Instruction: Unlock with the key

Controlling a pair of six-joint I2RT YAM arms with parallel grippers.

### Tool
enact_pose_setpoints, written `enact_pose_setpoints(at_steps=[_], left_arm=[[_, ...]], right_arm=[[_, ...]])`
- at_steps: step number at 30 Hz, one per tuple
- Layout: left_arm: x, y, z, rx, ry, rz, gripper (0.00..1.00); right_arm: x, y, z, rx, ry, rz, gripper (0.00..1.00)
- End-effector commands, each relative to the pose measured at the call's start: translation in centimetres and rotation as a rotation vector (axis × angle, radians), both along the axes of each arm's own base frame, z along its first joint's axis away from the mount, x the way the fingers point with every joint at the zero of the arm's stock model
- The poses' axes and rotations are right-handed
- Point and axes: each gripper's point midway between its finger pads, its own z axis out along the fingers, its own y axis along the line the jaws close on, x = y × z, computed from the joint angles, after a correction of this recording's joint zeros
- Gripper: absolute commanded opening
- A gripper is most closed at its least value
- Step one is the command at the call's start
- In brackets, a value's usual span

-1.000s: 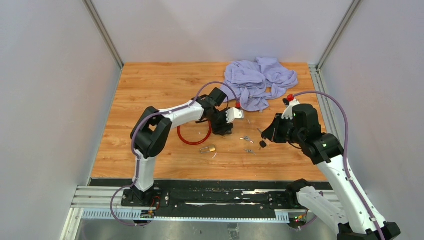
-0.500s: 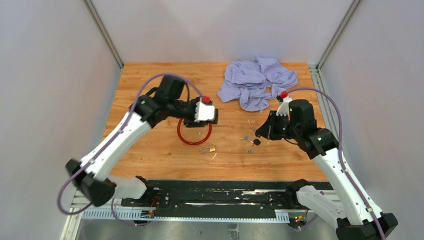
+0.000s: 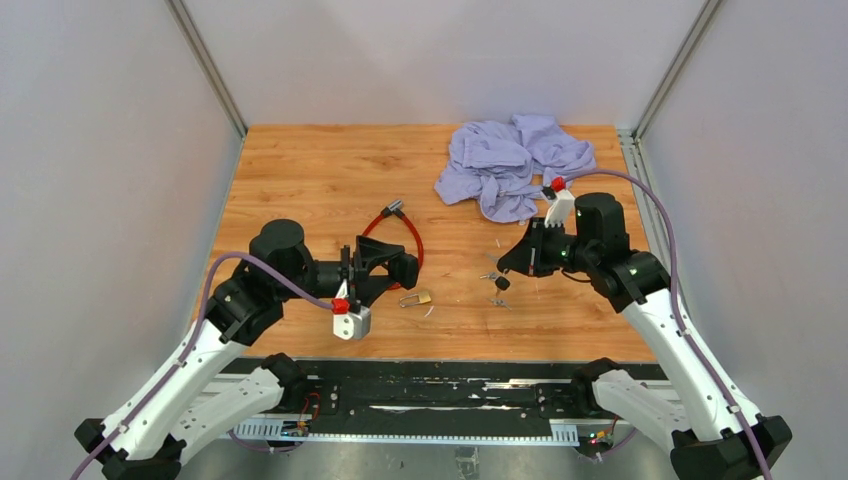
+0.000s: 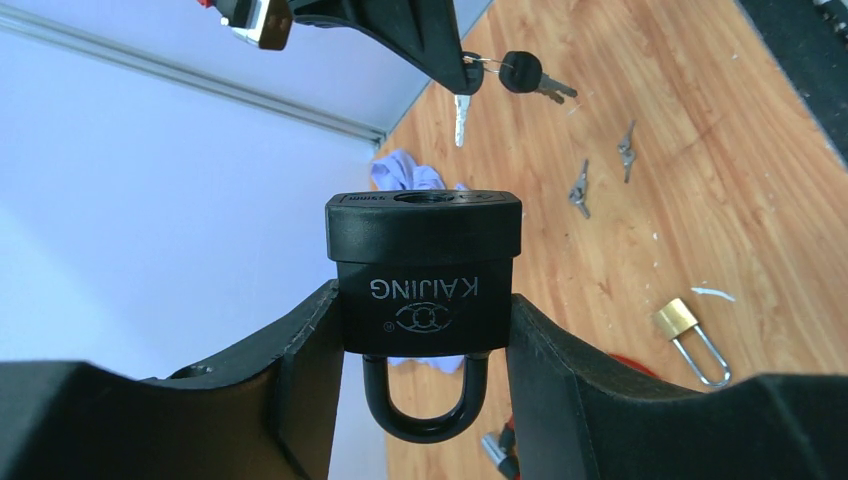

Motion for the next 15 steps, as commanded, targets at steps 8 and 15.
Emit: enact_pose_setpoints(at_steps=[8, 15], left_arm=[[0.5, -0.5, 3.9, -0.113, -0.158, -0.007, 0.00], [5.1, 0.4, -4.7, 0.280, 0.496, 0.315, 0.00]], right_arm=[[0.3, 0.4, 1.6, 0.038, -0.058, 0.031, 0.01], [0.6, 0.1, 1.6, 0.023, -0.052, 0.007, 0.01]])
